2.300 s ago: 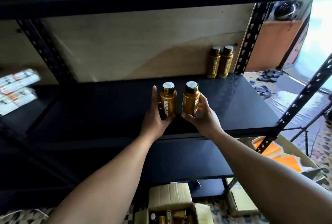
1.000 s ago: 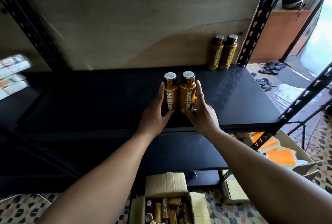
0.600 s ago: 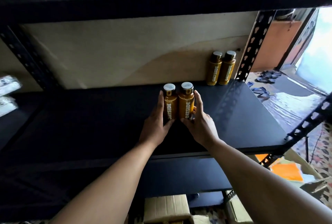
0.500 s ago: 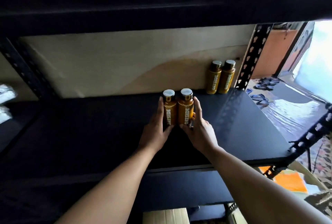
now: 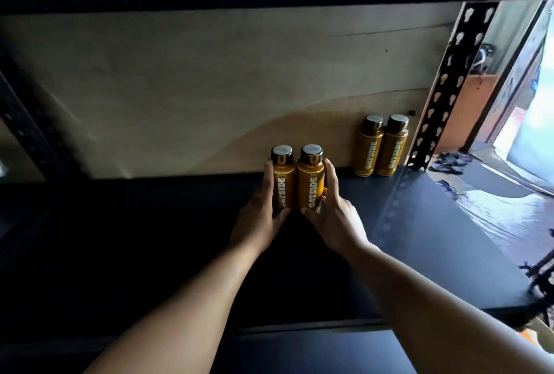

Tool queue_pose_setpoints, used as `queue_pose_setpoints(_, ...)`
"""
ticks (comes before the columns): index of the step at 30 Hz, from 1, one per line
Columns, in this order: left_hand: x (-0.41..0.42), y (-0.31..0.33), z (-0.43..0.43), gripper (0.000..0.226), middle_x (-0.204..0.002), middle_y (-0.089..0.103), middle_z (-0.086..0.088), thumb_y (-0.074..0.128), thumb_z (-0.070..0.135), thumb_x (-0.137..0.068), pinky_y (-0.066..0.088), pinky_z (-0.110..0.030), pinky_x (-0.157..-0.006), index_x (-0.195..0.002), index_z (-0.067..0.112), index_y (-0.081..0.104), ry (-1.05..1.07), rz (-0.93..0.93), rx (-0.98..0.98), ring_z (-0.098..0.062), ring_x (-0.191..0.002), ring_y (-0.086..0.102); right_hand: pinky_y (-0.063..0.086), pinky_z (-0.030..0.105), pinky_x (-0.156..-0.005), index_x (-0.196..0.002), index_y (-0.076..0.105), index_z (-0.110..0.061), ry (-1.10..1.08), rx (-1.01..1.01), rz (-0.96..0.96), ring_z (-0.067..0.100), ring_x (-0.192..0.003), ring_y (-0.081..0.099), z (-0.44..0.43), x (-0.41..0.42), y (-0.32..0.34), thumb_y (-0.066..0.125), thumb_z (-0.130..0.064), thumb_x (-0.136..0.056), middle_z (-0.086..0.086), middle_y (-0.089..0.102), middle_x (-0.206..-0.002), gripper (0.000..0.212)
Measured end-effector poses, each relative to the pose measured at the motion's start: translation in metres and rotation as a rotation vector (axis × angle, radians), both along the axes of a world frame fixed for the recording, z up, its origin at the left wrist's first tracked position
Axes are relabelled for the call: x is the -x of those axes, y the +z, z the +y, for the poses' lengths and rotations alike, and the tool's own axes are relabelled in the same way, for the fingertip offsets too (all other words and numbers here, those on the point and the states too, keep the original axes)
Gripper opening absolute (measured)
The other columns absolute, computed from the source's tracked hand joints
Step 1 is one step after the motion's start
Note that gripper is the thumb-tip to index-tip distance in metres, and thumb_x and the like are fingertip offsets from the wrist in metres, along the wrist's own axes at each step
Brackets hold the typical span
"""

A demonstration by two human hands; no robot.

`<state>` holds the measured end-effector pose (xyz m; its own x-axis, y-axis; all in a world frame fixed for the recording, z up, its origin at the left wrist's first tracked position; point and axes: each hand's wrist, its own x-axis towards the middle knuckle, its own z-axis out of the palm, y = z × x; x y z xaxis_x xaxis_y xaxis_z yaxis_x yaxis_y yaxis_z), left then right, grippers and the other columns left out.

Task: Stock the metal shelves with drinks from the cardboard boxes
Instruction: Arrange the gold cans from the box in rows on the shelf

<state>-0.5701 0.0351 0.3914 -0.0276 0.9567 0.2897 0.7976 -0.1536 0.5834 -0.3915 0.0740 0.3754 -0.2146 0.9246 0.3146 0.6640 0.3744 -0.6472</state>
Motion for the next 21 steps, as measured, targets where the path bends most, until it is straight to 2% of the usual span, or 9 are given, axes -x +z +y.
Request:
queue_pose_setpoints(4,0.005,-0.005,0.020,0.109,-0.161,0.035,-0.005,0.065,0.034,-0.097,0.047,-0.045,-0.105,-0.136,0.058,-0.034,0.035,0.018,-0.009,-0.026,-0.134,0.052,0.052,0.039,-0.084,-0.153,-0.019,-0.052,0.008,-0.016,-0.005,0.035,-0.104,0.070,0.021,0.008,-0.001,0.072,-0.036,-0.093,0.010,0.069,-0.130,0.110)
queue_pose_setpoints(10,0.014,-0.007,0.049,0.105,-0.158,0.039,-0.004,0.063,0.036,-0.098,0.043,-0.042,-0.106,-0.145,0.052,-0.030,0.046,-0.021,-0.013,-0.024,-0.135,0.050,0.053,0.040,-0.084,-0.149,-0.023,-0.059,0.018,-0.032,0.021,0.032,-0.103,0.070,0.052,0.015,-0.003,0.071,-0.038,-0.092,0.008,0.070,-0.128,0.113)
queue_pose_setpoints(14,0.018,-0.009,0.069,0.108,-0.160,0.037,-0.004,0.062,0.039,-0.098,0.043,-0.046,-0.107,-0.137,0.056,-0.037,0.052,0.042,-0.046,-0.027,-0.137,0.049,0.052,0.039,-0.083,-0.148,-0.026,-0.058,0.025,-0.079,0.018,0.032,-0.102,0.070,0.074,0.018,-0.006,0.072,-0.040,-0.091,0.007,0.071,-0.125,0.115)
queue_pose_setpoints(18,0.022,-0.011,0.088,0.112,-0.160,0.037,-0.008,0.063,0.039,-0.098,0.048,-0.047,-0.103,-0.134,0.056,-0.042,0.043,0.092,-0.077,-0.028,-0.131,0.055,0.050,0.038,-0.090,-0.148,-0.026,-0.058,0.035,-0.112,0.029,0.031,-0.115,0.065,0.092,0.019,-0.007,0.074,-0.036,-0.090,0.007,0.063,-0.138,0.117)
queue_pose_setpoints(21,0.023,-0.012,0.100,0.110,-0.155,0.043,-0.012,0.062,0.038,-0.098,0.052,-0.042,-0.094,-0.144,0.048,-0.037,0.056,0.116,-0.088,-0.030,-0.118,0.063,0.052,0.043,-0.096,-0.150,-0.022,-0.056,0.032,-0.134,0.037,0.031,-0.117,0.064,0.104,0.021,-0.007,0.076,-0.034,-0.088,0.008,0.061,-0.140,0.118)
